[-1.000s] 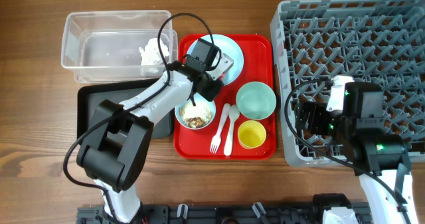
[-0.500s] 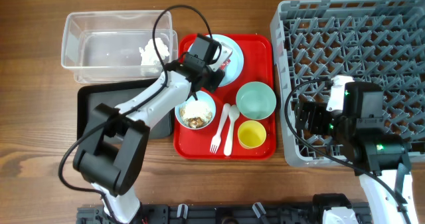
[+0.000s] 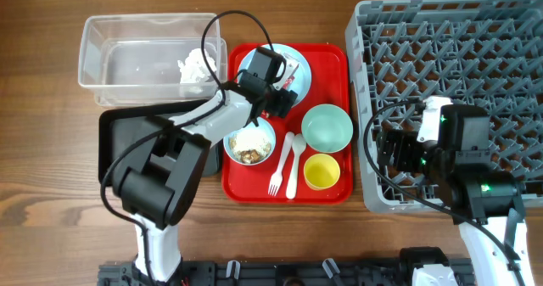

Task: Sort waste into correct bins and load items into the dishwasher rack
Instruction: 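Carry the wrapper into the clear bin and open left gripper, then grasp the blue bowl of rice with left gripper, lift over black tray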

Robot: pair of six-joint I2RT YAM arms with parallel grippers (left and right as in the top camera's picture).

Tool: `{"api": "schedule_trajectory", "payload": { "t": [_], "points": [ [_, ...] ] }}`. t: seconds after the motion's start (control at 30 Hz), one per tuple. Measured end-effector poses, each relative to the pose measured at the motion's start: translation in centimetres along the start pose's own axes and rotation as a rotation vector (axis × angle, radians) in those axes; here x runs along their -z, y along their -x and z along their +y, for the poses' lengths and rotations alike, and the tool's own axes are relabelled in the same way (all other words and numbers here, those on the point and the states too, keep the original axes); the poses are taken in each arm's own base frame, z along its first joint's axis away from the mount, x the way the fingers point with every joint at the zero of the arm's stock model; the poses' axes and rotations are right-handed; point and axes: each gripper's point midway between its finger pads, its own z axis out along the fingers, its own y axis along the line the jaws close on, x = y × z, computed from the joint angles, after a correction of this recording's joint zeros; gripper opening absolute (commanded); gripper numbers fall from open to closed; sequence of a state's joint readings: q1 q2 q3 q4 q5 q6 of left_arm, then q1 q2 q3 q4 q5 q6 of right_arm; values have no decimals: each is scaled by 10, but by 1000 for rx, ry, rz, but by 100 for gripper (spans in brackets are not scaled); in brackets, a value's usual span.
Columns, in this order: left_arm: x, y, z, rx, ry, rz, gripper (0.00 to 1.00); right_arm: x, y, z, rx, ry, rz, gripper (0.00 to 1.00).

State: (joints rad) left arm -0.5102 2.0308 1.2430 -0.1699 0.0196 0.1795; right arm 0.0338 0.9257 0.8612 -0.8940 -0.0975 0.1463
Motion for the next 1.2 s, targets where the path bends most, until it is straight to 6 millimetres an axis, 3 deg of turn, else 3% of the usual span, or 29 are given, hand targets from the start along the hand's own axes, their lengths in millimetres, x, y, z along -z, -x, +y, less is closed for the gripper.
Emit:
{"api": "schedule_trajectory", "payload": {
  "t": [0.07, 0.1, 0.27, 0.37, 0.47, 0.53, 0.6, 0.67, 0.7, 0.73, 0.8, 0.87, 0.93, 1.03, 1.07, 1.13, 1.2],
  "points": [
    [-4, -5, 0, 12, -1, 15, 14, 0, 0, 0, 0, 0, 0, 100],
    [-4, -5, -1, 10, -4, 16, 4, 0, 0, 0, 0, 0, 0, 100],
    [-3, -4, 0, 11, -1, 13, 4, 0, 0, 0, 0, 0, 0, 100],
    [17, 11, 8, 55, 39, -26, 4, 0, 0, 0, 0, 0, 0, 100],
    [77, 44, 36, 177, 94, -133, 4, 0, 0, 0, 0, 0, 0, 100],
    [120, 55, 78, 312, 157, -206, 4, 0, 0, 0, 0, 0, 0, 100],
    [139, 46, 121, 455, 218, -230, 8, 0, 0, 0, 0, 0, 0, 100],
    [146, 22, 171, 630, 293, -219, 24, 0, 0, 0, 0, 0, 0, 100],
    [147, 14, 184, 679, 312, -218, 30, 0, 0, 0, 0, 0, 0, 100],
    [147, 9, 192, 703, 325, -215, 51, 0, 0, 0, 0, 0, 0, 100],
    [140, -9, 215, 785, 359, -197, 58, 0, 0, 0, 0, 0, 0, 100],
    [132, -18, 222, 818, 368, -178, 64, 0, 0, 0, 0, 0, 0, 100],
    [130, -20, 223, 828, 369, -174, 66, 0, 0, 0, 0, 0, 0, 100],
    [134, -21, 216, 828, 355, -158, 88, 0, 0, 0, 0, 0, 0, 100],
    [145, -17, 198, 817, 333, -143, 100, 0, 0, 0, 0, 0, 0, 100],
    [156, -4, 168, 772, 287, -142, 100, 0, 0, 0, 0, 0, 0, 100],
    [160, 13, 114, 700, 188, -123, 100, 0, 0, 0, 0, 0, 0, 100]
  ]
}}
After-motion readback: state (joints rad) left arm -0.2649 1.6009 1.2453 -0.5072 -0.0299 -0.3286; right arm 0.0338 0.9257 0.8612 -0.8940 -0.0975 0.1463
